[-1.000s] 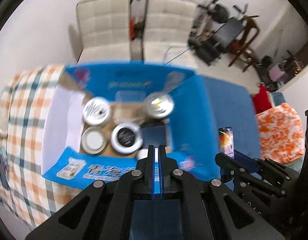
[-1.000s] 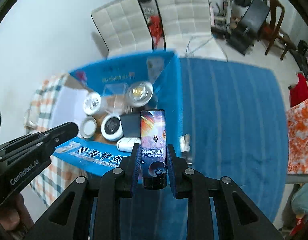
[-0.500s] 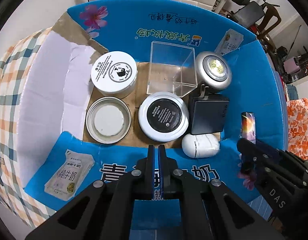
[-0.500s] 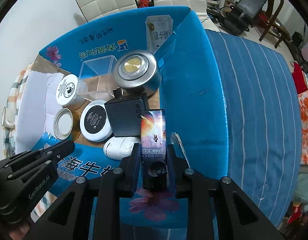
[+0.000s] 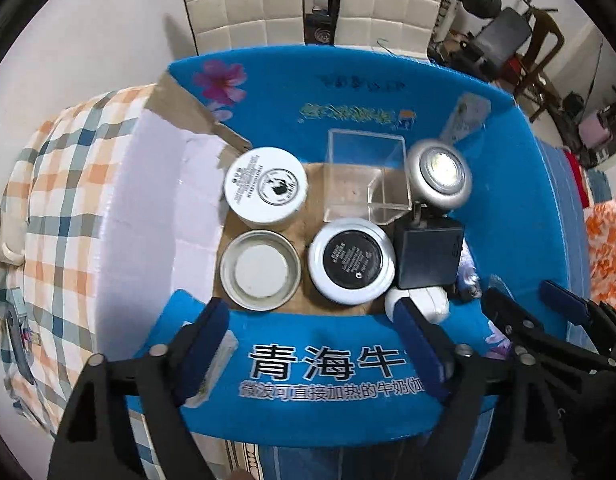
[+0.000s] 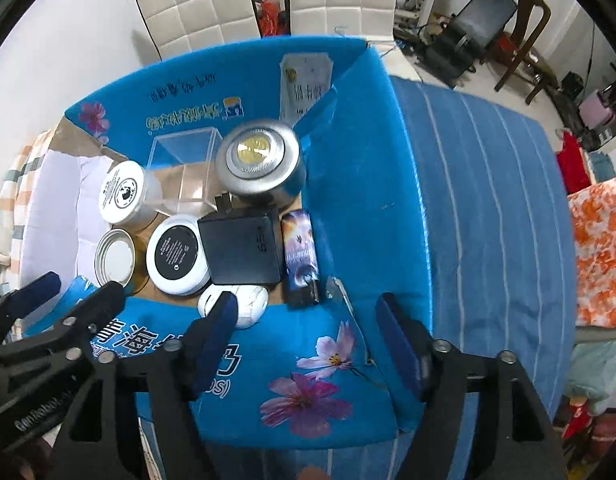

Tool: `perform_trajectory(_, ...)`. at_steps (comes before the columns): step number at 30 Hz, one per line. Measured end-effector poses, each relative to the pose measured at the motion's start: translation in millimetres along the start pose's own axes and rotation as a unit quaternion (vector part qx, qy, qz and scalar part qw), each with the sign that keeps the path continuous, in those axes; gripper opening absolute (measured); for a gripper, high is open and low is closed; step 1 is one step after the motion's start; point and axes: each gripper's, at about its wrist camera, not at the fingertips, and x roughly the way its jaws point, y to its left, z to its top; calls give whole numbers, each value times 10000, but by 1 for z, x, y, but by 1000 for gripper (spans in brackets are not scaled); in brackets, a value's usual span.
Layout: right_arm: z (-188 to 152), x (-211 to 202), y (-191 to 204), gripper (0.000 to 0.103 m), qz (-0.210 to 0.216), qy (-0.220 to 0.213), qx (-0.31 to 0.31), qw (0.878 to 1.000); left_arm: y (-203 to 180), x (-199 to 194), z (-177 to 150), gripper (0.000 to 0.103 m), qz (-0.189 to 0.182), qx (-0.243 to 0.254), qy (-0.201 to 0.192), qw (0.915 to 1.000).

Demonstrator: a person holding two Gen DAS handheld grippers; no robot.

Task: Organize rigid objects
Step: 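Carry the lighter into the blue box with the right tool and release it, then lift both tools up away from the blue box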

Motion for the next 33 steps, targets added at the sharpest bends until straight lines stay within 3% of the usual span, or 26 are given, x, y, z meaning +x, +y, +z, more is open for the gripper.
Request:
perform_trajectory(2, 1, -2, 2, 82, -61, -5, -1, 10000, 4, 0, 1, 91, 84, 31, 9, 10000)
perform_trajectory(4, 2, -2, 3, 84, -124, -6, -17, 9999, 9, -1, 0, 102, 228, 39, -9, 9997)
perform_trajectory(10, -1, -1, 9, 95, -193, 4, -33, 9998, 22, -3, -2, 103, 286, -10, 27, 9996)
perform_trajectory(22, -9, -9, 10, 95, -217, -28, 26, 9998, 27, -12, -5, 103, 348, 48, 10, 9994)
perform_trajectory(27, -13, -40, 7, 95, -75, -183, 48, 9998, 25, -37, -7, 103, 295, 44, -126, 9995)
perform_trajectory(33, -29, -108, -3, 95, 212, -511, 145, 9984, 20, -103, -20, 103, 77, 72, -359, 9993)
